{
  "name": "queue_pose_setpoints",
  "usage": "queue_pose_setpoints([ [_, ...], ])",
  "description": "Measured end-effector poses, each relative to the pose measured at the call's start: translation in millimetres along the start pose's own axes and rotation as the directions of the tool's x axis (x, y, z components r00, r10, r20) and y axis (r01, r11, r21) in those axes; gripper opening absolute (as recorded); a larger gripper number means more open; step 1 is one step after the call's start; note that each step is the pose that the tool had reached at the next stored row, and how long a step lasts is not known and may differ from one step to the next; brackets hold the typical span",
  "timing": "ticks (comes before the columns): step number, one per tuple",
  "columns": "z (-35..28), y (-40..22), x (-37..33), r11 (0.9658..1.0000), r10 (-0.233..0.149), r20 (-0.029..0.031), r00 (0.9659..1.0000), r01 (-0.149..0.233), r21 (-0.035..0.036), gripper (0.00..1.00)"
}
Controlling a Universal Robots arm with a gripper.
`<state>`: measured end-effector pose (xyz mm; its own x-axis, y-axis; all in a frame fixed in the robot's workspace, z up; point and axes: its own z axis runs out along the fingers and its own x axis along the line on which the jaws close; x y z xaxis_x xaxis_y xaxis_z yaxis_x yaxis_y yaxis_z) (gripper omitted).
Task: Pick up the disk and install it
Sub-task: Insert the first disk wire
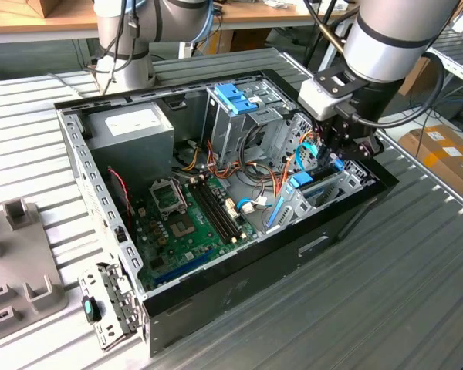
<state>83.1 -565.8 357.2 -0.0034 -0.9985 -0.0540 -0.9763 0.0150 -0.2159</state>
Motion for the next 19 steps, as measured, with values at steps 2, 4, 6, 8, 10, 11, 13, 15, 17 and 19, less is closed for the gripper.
queue_pose_setpoints([
  [2,-0.1,0.3,0.0,1.0,0.0,0.0,1.0,0.0,0.0002,0.16],
  [4,-0.1,0.3,0.0,1.0,-0.001,0.0002,1.0,0.001,0.0002,0.16],
  [6,0.4,0.3,-0.3,0.9999,-0.014,0.003,0.9999,0.014,-0.0005,0.16],
  [8,0.7,0.0,-1.0,0.9997,-0.024,0.0054,0.9997,0.024,-0.0011,0.16],
  [10,0.7,0.0,-1.0,0.9997,-0.025,0.0055,0.9997,0.025,-0.0011,0.16],
  [11,0.7,-0.2,-1.0,0.9997,-0.025,0.0055,0.9997,0.025,-0.0011,0.16],
  [13,1.1,-0.7,-1.0,0.9997,-0.025,0.0053,0.9997,0.025,-0.0011,0.16],
  [15,1.7,-0.7,-1.0,0.9997,-0.025,0.0054,0.9997,0.025,-0.0011,0.16],
  [17,3.9,-0.3,-0.8,0.9997,-0.025,0.0056,0.9997,0.025,-0.0011,0.16],
  [19,5.9,0.2,-0.8,0.9997,-0.025,0.0053,0.9997,0.025,-0.0011,0.16],
])
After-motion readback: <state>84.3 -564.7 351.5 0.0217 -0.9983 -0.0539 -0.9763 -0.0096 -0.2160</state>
